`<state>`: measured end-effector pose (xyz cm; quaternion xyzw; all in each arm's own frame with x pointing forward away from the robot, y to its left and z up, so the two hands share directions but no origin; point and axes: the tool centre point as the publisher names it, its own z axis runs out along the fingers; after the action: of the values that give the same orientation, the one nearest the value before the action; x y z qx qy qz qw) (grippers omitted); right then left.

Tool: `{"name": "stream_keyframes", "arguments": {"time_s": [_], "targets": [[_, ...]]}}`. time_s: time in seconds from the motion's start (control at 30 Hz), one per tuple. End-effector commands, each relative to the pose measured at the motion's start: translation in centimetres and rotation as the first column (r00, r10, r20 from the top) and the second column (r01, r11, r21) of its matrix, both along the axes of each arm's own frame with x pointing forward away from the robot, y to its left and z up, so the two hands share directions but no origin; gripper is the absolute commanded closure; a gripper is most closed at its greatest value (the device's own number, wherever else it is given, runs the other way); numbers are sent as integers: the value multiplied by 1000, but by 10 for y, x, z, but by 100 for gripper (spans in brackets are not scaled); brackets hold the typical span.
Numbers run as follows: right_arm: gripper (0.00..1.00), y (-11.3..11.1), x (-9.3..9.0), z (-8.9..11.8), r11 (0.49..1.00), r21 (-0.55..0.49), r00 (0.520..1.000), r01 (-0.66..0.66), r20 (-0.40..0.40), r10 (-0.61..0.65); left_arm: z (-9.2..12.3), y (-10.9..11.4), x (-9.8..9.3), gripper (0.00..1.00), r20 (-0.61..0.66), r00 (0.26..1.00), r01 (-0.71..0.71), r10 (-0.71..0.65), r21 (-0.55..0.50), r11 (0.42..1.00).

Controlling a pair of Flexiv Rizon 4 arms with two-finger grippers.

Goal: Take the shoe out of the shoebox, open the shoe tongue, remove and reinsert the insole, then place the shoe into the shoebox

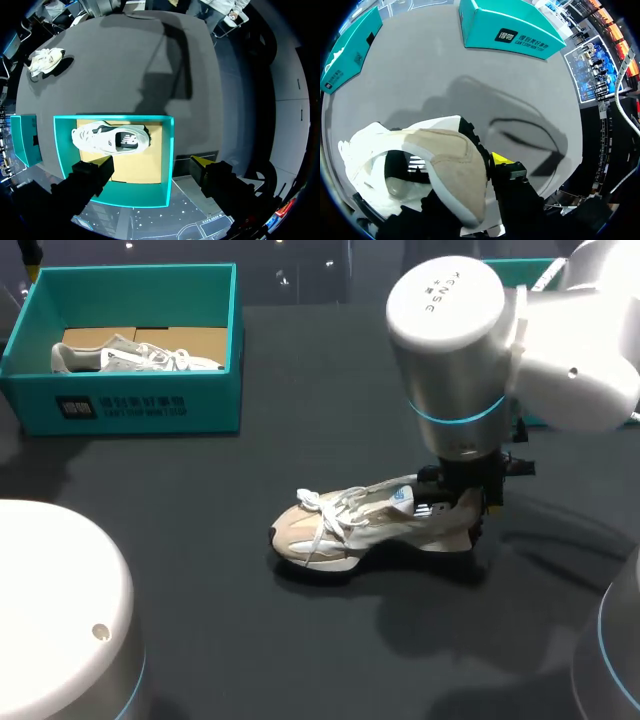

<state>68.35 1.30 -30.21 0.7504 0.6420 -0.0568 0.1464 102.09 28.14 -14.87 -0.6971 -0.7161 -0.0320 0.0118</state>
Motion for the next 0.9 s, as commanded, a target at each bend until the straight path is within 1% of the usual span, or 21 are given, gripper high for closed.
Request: {"name": "stream_keyframes", "arguments": {"time_s": [0.03, 0.1, 0.23, 0.37, 0.6, 0.9], "targets": [[100, 2, 2, -20, 1000, 14, 1000, 5, -10, -5, 0, 0, -1, 0, 2, 1000, 1, -1, 2, 1000], [100, 3, 1, -26, 1000, 17, 1000, 5, -14, -5, 0, 0, -1, 0, 2, 1000, 1, -1, 2, 1000], [100, 7, -1, -40, 1000, 17, 999, 13, -51, -12, 0, 0, -1, 0, 2, 1000, 1, -1, 2, 1000], [100, 9, -2, -51, 1000, 20, 998, 12, -62, -10, 0, 0, -1, 0, 2, 1000, 1, -1, 2, 1000], [100, 10, -3, -61, 999, 34, 997, 0, -73, 2, 0, 0, -1, 0, 2, 1000, 1, -1, 2, 1000], [100, 15, -6, -67, 998, 60, 996, -18, -82, 23, 0, 0, -1, 0, 2, 1000, 1, -1, 2, 1000]]}}
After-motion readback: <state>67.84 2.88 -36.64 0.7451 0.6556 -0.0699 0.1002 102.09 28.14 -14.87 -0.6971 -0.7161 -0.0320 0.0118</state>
